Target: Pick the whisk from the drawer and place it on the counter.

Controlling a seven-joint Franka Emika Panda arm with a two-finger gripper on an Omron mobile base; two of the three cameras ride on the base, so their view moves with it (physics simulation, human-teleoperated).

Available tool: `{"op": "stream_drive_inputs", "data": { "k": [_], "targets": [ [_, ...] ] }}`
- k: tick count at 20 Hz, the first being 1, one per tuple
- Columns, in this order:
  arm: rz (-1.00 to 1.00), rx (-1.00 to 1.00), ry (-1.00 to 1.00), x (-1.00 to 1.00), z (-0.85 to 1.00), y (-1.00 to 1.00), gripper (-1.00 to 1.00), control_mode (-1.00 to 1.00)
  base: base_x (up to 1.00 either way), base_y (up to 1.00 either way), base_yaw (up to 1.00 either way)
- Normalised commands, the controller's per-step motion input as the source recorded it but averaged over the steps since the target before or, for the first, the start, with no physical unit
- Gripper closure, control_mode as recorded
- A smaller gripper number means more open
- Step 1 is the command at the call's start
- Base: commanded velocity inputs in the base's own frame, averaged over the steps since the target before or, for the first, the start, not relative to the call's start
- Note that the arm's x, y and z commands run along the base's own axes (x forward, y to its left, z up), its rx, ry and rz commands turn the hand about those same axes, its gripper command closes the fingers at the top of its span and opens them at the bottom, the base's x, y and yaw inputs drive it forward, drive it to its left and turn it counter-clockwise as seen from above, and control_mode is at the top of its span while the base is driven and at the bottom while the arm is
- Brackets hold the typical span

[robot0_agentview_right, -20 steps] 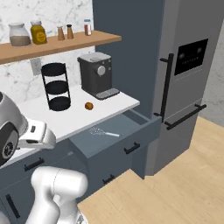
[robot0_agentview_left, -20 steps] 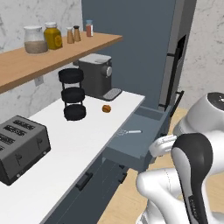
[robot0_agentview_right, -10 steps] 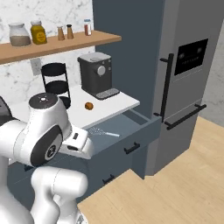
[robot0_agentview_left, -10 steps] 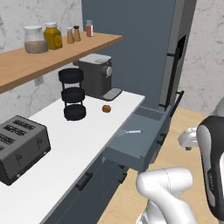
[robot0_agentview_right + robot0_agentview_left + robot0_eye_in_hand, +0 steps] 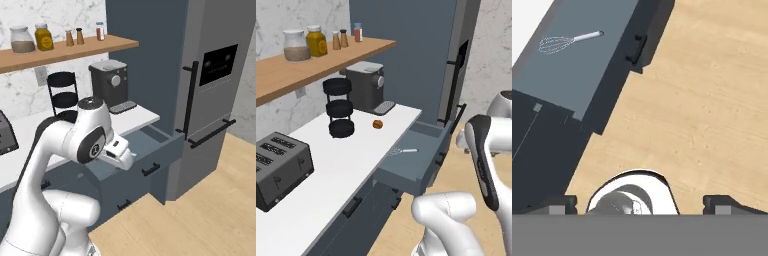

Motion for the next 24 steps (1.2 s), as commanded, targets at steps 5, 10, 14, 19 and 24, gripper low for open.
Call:
{"op": "stream_drive_inputs", "data": {
  "k": [5, 10, 14, 19, 24],
  "targets": [
    [-0.18, 0.07, 0.01, 0.98, -0.66, -0.02, -1.00, -1.00, 0.00, 0.00, 0.00],
    [-0.17, 0.18, 0.02, 0.81, -0.38, -0.08, -1.00, -1.00, 0.00, 0.00, 0.00],
    [-0.06, 0.02, 0.08, 0.90, -0.18, 0.03, -1.00, -1.00, 0.00, 0.00, 0.00],
    [0.00, 0.00, 0.23, 0.51, -0.49, -0.01, -1.00, -1.00, 0.00, 0.00, 0.00],
    [0.00, 0.04, 0.21, 0.52, -0.57, 0.00, -1.00, -1.00, 0.00, 0.00, 0.00]
  ]
}}
